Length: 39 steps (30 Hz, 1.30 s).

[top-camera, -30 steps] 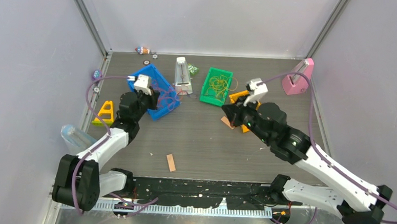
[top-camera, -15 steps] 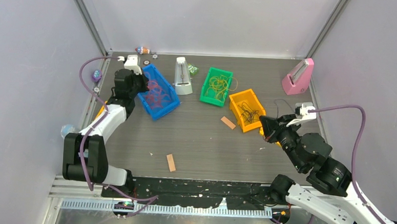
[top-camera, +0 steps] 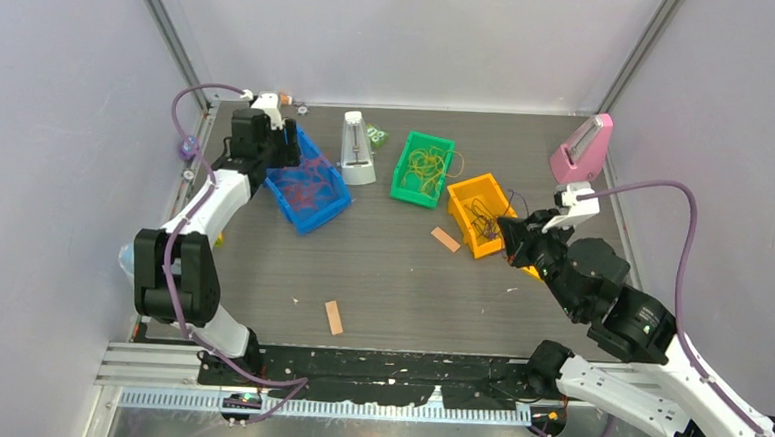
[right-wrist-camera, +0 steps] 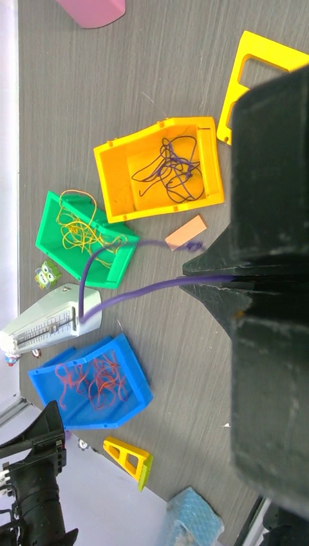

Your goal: Untangle the cables

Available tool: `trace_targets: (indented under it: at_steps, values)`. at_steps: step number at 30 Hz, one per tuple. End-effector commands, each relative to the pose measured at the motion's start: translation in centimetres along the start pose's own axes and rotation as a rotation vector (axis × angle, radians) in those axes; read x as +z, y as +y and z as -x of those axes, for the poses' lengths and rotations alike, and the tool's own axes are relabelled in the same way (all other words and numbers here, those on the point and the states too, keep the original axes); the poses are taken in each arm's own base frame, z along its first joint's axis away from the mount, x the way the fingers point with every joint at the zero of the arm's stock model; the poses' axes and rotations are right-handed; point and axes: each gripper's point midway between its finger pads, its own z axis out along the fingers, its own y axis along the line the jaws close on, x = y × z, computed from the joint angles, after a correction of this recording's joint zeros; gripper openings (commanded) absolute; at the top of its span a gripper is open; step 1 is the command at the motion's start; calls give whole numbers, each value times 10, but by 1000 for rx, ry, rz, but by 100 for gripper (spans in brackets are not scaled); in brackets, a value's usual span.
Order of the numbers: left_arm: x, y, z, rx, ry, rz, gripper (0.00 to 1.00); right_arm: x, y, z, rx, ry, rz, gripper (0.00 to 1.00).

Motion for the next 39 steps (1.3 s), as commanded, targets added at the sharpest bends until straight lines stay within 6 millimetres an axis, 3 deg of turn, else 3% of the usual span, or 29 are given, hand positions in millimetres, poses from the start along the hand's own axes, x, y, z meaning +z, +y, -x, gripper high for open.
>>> trace_targets:
  at_steps: [1, 4, 9, 16, 23, 29, 33, 39]
  values:
    - [-8, 8, 1, 6, 60, 41, 69, 8, 12, 21, -31, -12, 8, 5]
    - [-14, 16, 2, 17, 89, 86, 73, 17, 11, 19, -74, 30, -23, 5]
    - [-35, 11, 16, -30, 50, 81, 77, 42, 2, 6, -115, 151, -81, 5]
    - [-75, -21, 28, -47, -5, 0, 85, 71, -23, -11, -83, 247, -108, 5]
    - [-111, -47, 19, -7, 2, -33, 91, 97, -40, -36, -63, 305, -133, 5]
    - [-139, -57, 19, -23, -48, -79, 99, 122, -60, -63, -46, 366, -183, 5]
    - [-154, -59, 14, -32, -69, -106, 99, 138, -74, -79, -39, 398, -216, 5]
    - [-165, -61, -12, -53, -63, -148, 100, 164, -94, -101, -51, 454, -279, 5]
